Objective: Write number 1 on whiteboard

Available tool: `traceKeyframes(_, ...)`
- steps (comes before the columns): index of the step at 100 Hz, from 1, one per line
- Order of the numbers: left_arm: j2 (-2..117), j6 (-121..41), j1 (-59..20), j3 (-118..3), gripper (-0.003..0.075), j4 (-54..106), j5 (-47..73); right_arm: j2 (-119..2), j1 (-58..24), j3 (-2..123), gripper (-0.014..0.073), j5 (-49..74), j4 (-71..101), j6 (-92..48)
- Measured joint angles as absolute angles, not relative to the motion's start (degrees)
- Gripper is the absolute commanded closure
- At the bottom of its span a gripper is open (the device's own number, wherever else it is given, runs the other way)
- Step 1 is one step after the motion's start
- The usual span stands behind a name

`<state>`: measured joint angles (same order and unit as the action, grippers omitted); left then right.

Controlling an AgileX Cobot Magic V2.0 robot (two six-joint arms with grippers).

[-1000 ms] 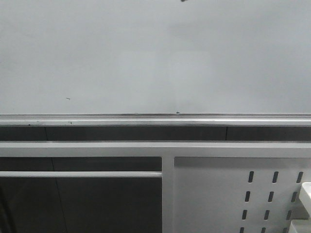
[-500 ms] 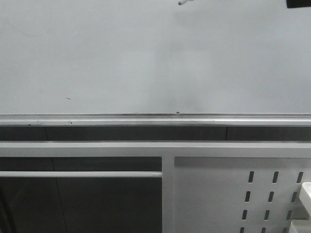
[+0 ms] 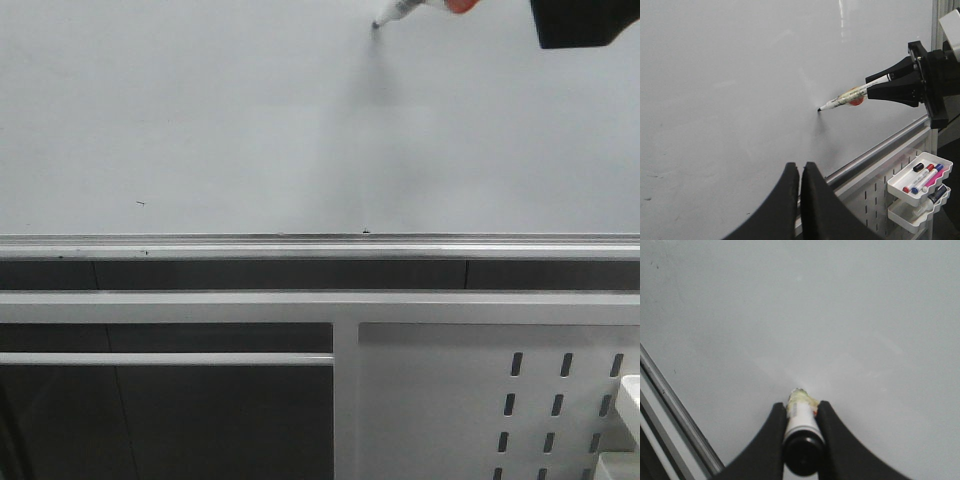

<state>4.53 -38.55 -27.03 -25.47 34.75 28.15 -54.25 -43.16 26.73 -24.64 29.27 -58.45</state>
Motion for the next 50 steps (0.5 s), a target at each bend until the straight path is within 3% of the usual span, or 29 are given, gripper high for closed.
traceKeyframes(50, 4.53, -38.55, -27.03, -25.47, 0.0740, 34.75, 28.26, -54.42, -43.16, 26.69, 0.0664, -25.27, 30.11, -58.45)
